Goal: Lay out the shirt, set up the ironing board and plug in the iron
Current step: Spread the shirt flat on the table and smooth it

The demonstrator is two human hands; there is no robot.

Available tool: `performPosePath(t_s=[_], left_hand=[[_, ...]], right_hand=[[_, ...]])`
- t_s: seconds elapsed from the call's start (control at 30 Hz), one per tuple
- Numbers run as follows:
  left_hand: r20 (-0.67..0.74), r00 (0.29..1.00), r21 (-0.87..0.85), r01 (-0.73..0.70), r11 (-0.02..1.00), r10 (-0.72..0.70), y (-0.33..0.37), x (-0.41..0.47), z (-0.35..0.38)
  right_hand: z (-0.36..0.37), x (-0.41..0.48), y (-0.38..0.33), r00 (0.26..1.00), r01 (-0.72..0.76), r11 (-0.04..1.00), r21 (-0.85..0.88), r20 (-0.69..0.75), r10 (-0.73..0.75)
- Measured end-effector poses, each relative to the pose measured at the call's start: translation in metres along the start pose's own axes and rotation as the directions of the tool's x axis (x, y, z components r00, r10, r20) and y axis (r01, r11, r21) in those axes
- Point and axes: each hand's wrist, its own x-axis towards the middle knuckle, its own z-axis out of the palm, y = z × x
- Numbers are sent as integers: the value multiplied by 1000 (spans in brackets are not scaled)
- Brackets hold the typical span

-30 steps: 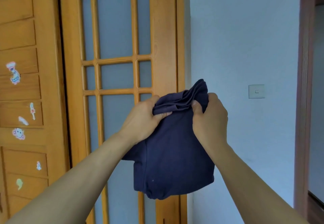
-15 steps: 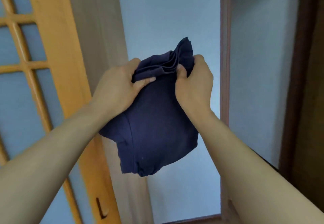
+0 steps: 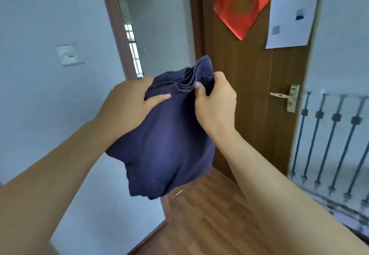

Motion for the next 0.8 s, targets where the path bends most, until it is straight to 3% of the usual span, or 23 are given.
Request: performPosePath(t_s=[0.2,0.33,0.47,0.53,0.6,0.8], left_hand=[[70,976,-215,-188,958,207,50,69,116],[90,924,-376,-313,872,371,92,111,183],[63,815,-529,-462,712,576,140,149,241],[16,740,-609,-526,594,672,172,167,269],[-41,695,-614,-585,530,718,193,171,283],[-153,491,-767,-606,210,857,308,153,330]], right_hand=[[-64,36,81,972,-168,968,-185,-195,131],[-104,57,122,914,-280,912,-301,-373,158],[-144,69,151,819,-409,825,-390,-555,144],[-165,69,163,738,-492,763,-419,-666,110],[-178,65,165,705,-529,739,-417,-701,110],[-252,27,177,491,-744,537,-398,-870,35]])
